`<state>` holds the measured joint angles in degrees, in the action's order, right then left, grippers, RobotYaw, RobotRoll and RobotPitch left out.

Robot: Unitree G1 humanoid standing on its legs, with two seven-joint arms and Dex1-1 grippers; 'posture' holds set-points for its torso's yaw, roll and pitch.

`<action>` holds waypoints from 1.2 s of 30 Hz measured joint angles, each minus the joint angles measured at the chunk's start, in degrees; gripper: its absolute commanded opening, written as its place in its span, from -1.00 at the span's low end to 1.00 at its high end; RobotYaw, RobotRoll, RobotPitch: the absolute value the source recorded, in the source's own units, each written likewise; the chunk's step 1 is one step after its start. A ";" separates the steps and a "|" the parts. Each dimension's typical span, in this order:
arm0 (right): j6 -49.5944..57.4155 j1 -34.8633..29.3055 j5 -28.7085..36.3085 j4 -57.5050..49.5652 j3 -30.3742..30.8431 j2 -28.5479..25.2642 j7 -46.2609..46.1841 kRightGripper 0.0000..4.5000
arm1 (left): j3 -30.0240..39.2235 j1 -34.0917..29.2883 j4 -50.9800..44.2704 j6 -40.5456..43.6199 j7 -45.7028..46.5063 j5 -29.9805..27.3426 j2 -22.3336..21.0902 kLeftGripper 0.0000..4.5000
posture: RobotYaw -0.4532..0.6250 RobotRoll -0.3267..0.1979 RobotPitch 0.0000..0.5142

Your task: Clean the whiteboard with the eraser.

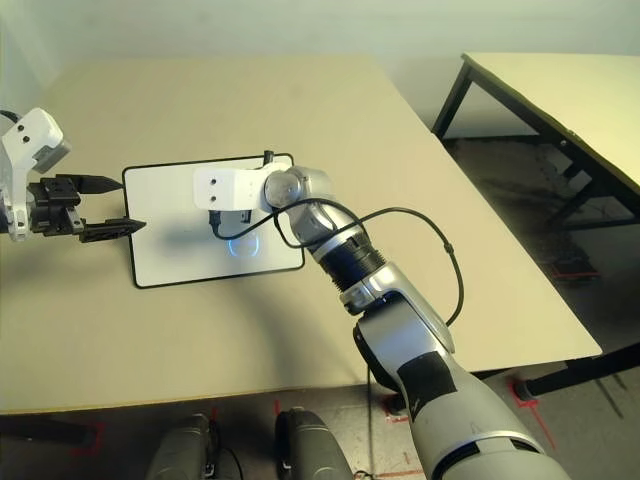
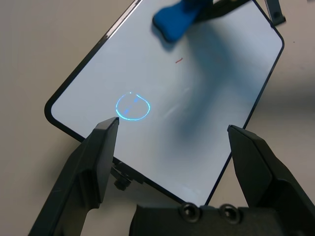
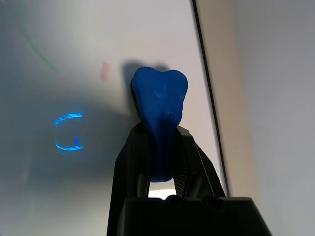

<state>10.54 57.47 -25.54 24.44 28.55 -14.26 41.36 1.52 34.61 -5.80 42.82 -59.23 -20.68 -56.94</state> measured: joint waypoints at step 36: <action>1.12 -4.63 -1.38 -4.68 3.52 0.94 3.96 -0.73 | 0.00 -1.70 -0.06 1.92 -2.61 -0.16 -3.82 1.00 | -0.01 0.25 -0.63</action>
<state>11.66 52.84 -26.92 19.76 32.07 -13.32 45.32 1.52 32.91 -5.85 44.74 -61.85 -20.84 -60.77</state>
